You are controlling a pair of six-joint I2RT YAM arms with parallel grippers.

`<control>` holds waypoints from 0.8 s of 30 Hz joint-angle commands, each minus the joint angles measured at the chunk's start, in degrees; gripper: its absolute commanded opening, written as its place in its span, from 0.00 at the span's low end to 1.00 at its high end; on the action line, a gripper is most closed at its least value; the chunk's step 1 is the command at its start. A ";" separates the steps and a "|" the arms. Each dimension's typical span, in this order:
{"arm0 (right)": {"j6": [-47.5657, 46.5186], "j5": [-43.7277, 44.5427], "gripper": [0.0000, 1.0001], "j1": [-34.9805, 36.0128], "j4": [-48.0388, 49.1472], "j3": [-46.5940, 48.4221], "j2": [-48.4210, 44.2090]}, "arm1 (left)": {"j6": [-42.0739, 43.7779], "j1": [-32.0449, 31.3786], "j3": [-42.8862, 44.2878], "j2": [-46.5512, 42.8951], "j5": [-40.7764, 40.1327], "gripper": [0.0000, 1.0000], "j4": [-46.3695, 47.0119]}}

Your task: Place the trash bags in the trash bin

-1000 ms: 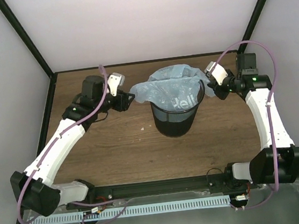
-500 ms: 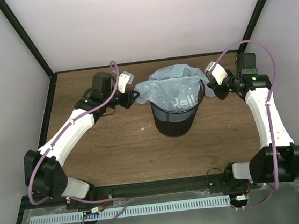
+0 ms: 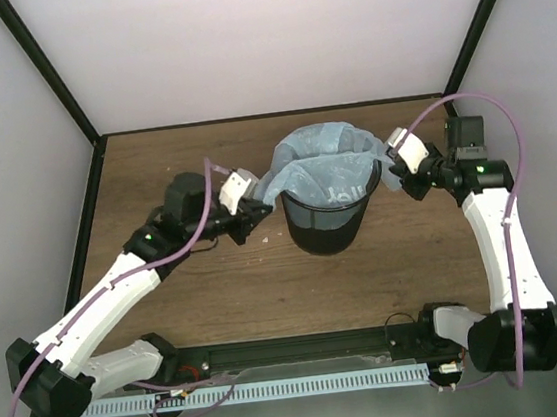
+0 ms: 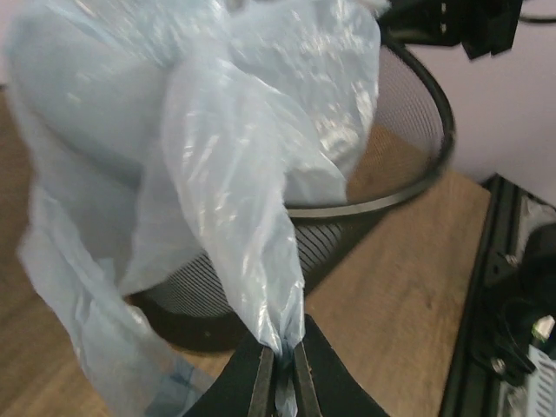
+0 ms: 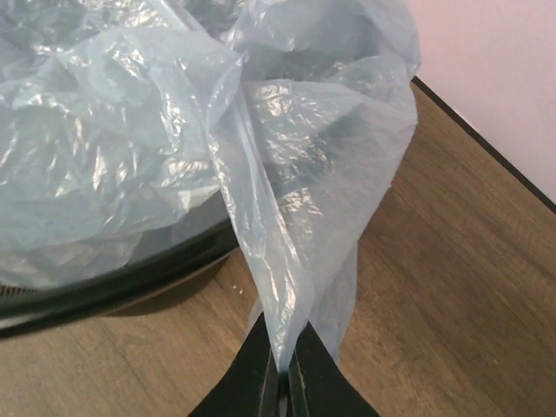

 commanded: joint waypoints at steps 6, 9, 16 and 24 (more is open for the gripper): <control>-2.05 3.47 0.01 0.40 2.53 -9.40 -8.51 | -2.56 -9.37 -5.90 0.04 -6.81 0.04 -3.88; -2.11 3.90 0.01 0.40 4.10 -13.15 -9.97 | -4.08 -10.44 -8.55 -0.80 -9.05 0.04 -3.16; -2.34 2.59 0.01 0.36 7.41 -20.38 -13.75 | -8.22 -11.57 -16.06 -0.28 -8.50 0.04 4.00; -1.43 -3.42 0.01 0.40 16.03 -28.17 -16.61 | -12.83 -14.84 -16.82 9.70 -11.29 0.04 16.93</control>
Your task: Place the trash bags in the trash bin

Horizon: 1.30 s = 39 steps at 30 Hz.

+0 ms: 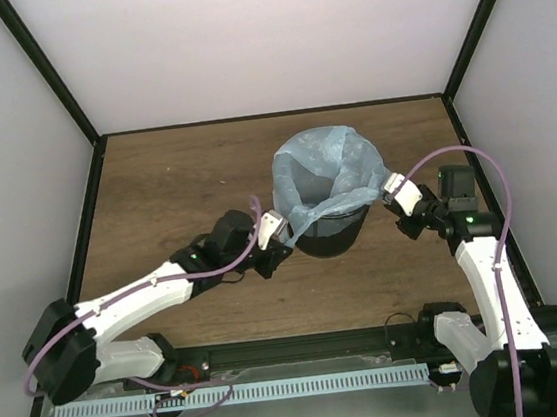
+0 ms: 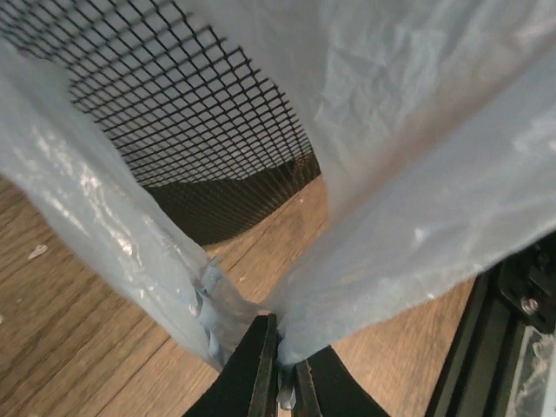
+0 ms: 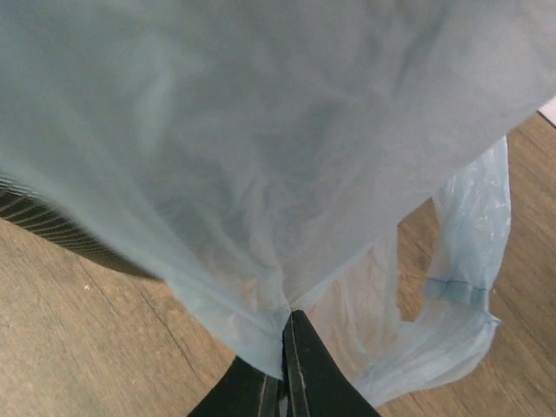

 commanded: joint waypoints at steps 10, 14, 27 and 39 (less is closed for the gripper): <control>0.13 0.49 0.01 0.08 14.52 -10.04 2.94 | -6.88 -1.97 -3.95 10.49 -8.69 0.04 12.70; 0.68 0.44 0.01 -0.03 17.59 -12.32 3.46 | -7.45 -1.88 -5.27 11.85 -10.58 0.04 14.21; -0.16 1.58 0.01 -0.75 18.16 -13.13 9.62 | -9.50 -1.77 -10.01 12.03 -12.19 0.04 15.73; -4.10 1.07 0.71 -1.20 2.24 -9.81 -10.37 | -9.06 -2.22 -15.72 -11.54 3.59 0.64 20.24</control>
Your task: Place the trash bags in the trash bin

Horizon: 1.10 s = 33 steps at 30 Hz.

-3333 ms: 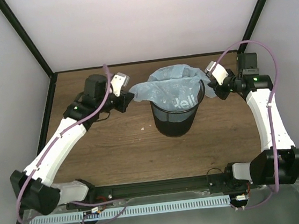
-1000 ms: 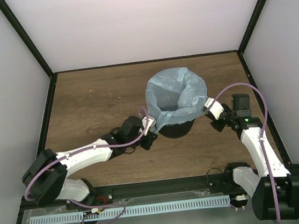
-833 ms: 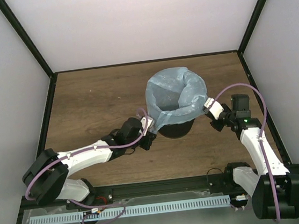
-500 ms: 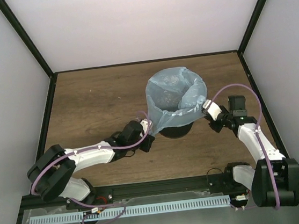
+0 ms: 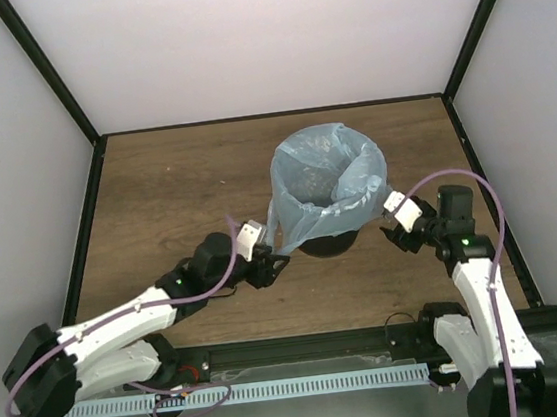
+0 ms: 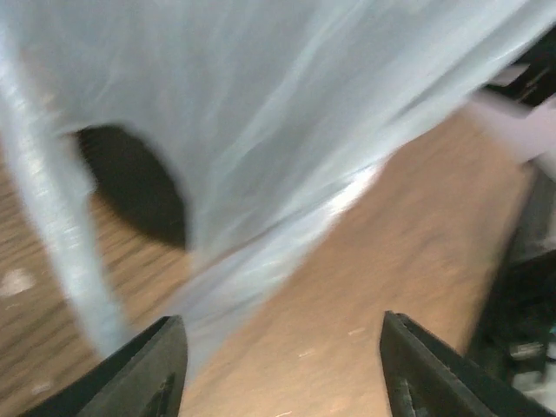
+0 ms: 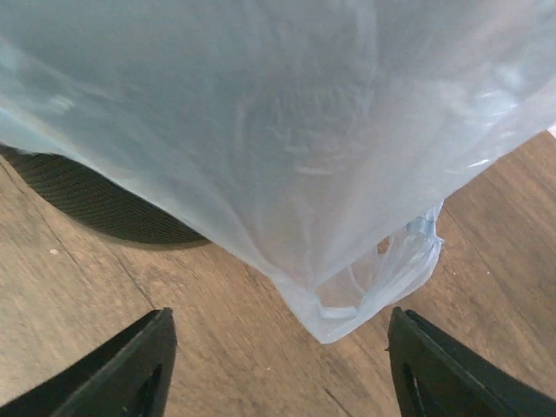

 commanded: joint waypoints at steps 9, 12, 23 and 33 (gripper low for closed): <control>6.79 -12.58 0.75 -2.31 -16.78 17.25 2.27 | -3.87 0.87 6.22 -2.43 0.97 0.70 2.92; 8.92 -19.98 0.74 -5.38 -15.83 20.29 7.19 | -3.28 0.81 7.79 1.82 6.04 0.56 7.14; 16.72 -22.05 0.72 -7.03 -0.75 11.37 9.85 | -4.74 -1.35 2.58 16.60 7.57 0.29 20.83; 17.01 -19.22 0.73 -7.01 -1.94 8.58 6.94 | -1.12 -1.45 0.59 15.41 2.62 0.47 12.46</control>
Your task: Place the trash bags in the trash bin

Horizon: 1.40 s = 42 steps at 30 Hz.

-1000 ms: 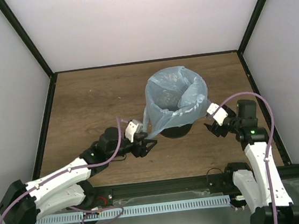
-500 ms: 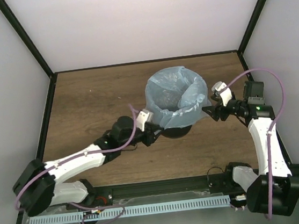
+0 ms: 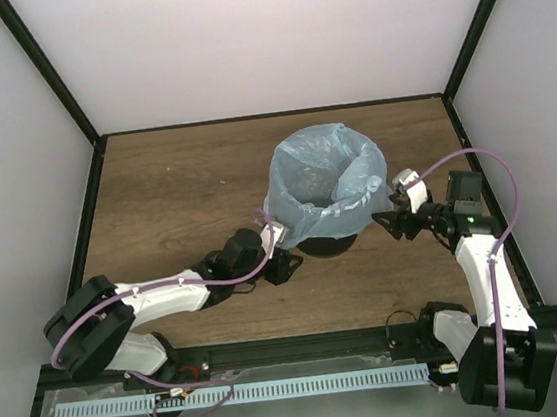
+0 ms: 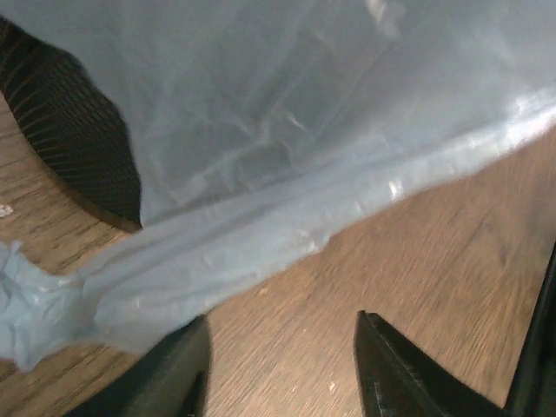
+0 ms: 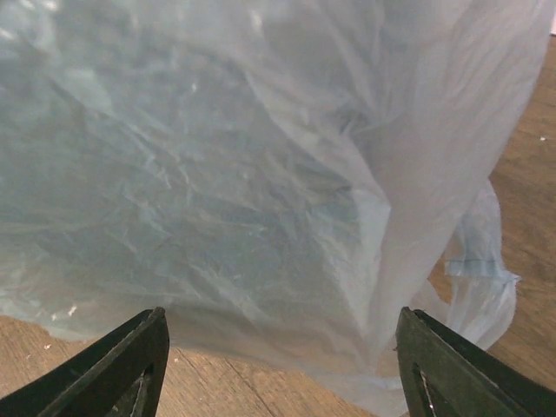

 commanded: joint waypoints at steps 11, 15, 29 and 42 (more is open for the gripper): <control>-2.66 3.07 0.80 -4.89 -5.50 8.94 1.19 | -3.29 3.01 -5.97 -28.14 -3.53 0.77 -11.84; 1.65 2.09 0.75 -11.37 -3.04 11.29 8.55 | -9.82 11.37 -6.89 -28.43 -5.42 0.77 -13.58; 8.73 2.32 0.83 -7.03 -2.74 20.14 35.69 | -7.65 16.43 3.61 -1.54 7.15 0.70 -1.30; 9.27 0.82 0.78 -0.53 -2.66 23.19 41.02 | -7.66 17.62 9.56 -0.27 -0.03 0.74 -5.91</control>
